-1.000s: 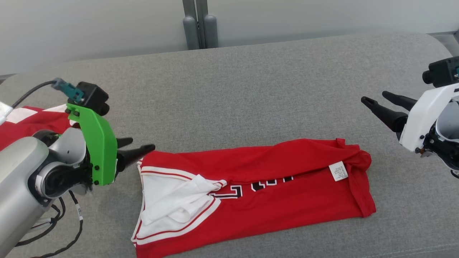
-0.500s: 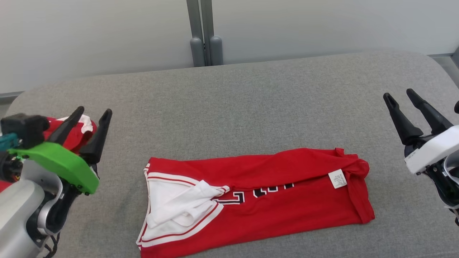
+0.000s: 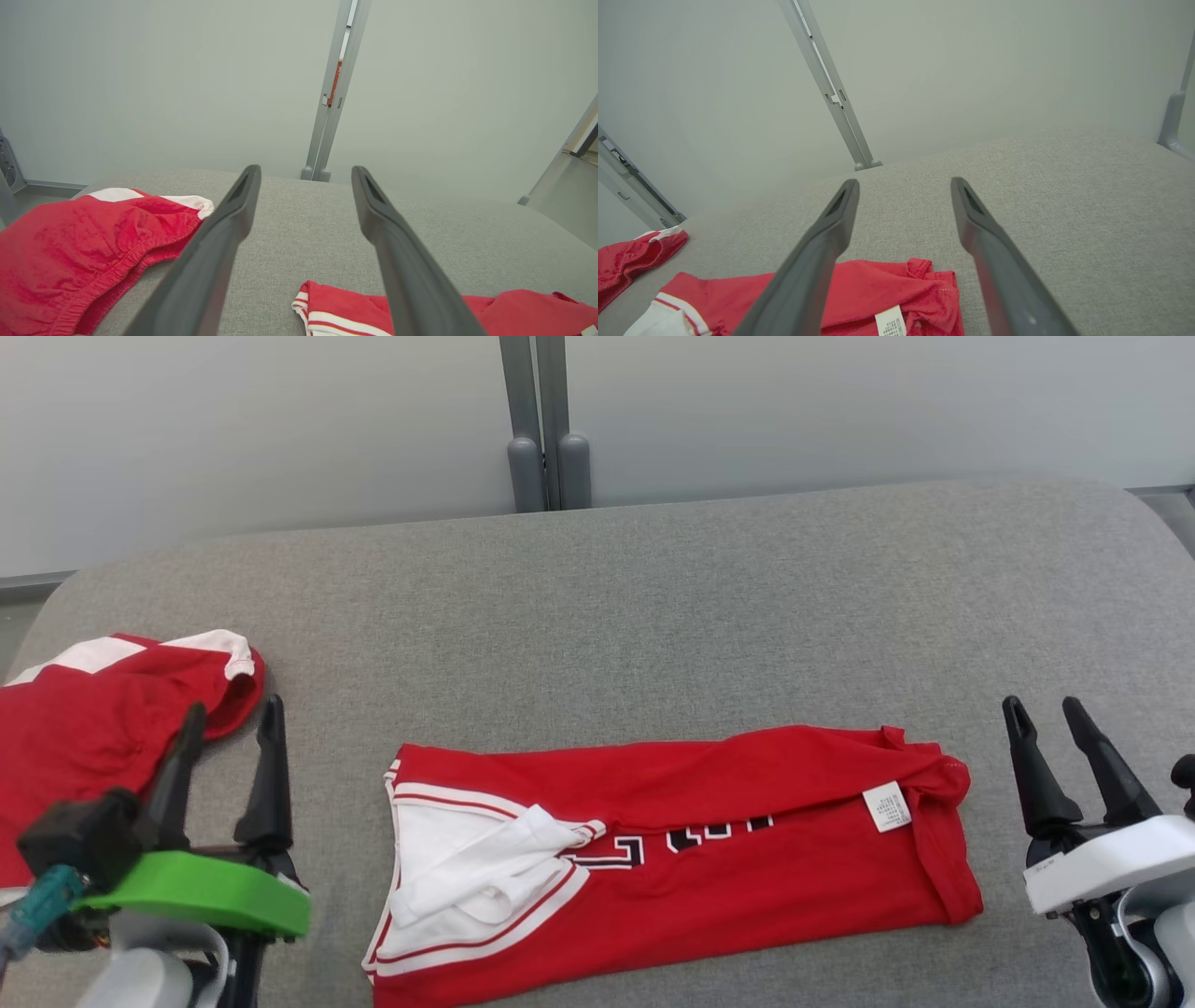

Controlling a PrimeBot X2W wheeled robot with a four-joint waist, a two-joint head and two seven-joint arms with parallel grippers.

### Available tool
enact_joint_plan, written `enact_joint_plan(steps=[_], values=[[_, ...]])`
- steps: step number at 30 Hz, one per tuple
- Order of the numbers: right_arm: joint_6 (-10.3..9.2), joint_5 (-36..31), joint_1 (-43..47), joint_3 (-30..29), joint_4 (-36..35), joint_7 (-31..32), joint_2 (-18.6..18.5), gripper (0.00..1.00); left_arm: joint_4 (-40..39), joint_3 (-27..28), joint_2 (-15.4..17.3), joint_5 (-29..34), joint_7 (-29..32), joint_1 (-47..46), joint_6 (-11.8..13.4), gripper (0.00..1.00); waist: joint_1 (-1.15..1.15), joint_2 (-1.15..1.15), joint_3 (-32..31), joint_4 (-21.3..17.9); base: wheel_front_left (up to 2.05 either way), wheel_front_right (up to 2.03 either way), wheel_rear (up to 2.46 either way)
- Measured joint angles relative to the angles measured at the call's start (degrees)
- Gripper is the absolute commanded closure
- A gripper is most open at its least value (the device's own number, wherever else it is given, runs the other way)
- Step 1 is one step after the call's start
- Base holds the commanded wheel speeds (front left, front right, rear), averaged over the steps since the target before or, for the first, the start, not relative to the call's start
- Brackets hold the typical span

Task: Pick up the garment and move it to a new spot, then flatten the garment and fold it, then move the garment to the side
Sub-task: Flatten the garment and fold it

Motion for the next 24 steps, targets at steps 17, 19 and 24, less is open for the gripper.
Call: enact_joint_plan(steps=[17, 19, 24], values=[[0.0, -4.7, 3.7, -4.4, 3.6, 1.1, 4.7, 0.0, 3.0, 13.7, -17.9, 19.8, 0.0, 11.4, -10.8, 0.0, 0.0, 0.0, 0.9, 0.4, 0.0, 0.0, 0.0], [0.0, -4.7, 2.6, -3.6, 5.0, 3.0, 4.7, 0.0, 3.5, 14.4, -18.9, 21.0, 0.0, 11.3, -12.0, 0.0, 0.0, 0.0, 1.1, 0.6, 0.0, 0.0, 0.0], [0.0, -4.7, -1.7, -3.6, 11.4, 8.2, 5.7, 0.0, 5.3, 15.6, -21.3, 22.9, 0.0, 10.9, -14.6, 0.0, 0.0, 0.0, 1.7, 1.0, 0.0, 0.0, 0.0]])
